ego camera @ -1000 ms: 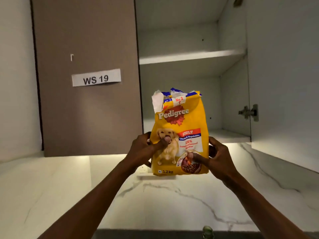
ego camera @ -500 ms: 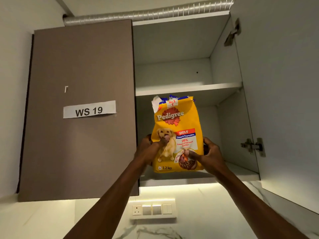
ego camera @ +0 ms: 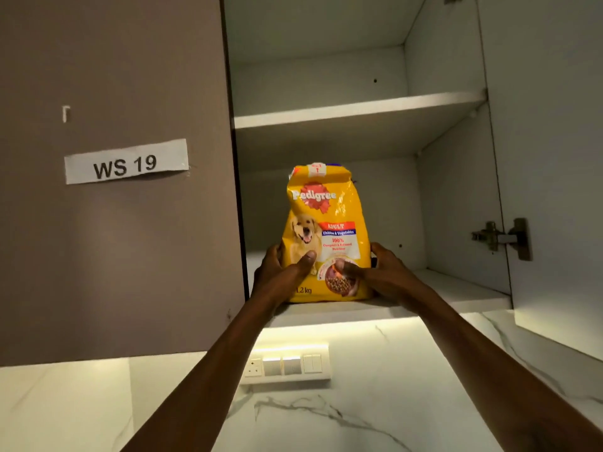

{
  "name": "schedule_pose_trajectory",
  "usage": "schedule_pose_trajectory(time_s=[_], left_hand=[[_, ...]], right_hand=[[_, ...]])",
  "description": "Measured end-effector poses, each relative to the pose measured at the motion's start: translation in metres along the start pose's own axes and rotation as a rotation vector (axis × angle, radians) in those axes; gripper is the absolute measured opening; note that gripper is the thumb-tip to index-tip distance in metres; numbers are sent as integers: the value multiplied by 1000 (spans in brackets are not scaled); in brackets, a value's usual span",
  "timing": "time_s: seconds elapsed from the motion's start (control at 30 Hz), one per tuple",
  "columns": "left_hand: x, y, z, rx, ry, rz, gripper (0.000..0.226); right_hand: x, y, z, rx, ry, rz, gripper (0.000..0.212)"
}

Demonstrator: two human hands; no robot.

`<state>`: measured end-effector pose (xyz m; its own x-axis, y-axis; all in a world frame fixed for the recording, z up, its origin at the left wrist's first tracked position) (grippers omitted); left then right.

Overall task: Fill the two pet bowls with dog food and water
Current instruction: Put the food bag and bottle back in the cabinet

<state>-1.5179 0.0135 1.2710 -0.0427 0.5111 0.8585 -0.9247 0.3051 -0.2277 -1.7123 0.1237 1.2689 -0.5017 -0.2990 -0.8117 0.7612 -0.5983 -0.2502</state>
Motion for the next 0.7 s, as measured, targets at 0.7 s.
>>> schedule_pose_trajectory(time_s=[0.7], left_hand=[[-76,55,-167,261,487,414,47]], right_hand=[[98,-11,-188,382,-93,69,30]])
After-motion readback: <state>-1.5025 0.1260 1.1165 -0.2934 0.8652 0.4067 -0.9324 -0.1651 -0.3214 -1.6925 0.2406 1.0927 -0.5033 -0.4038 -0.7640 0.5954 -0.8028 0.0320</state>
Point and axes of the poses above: each hand's wrist, its own z-axis towards the middle knuckle, its own y-axis out of the palm, x = y × z, the point moved 7 cm from there along z, towards the middle knuckle, and after that the axes turned 4 degrees about z, right-handed, at the moved point
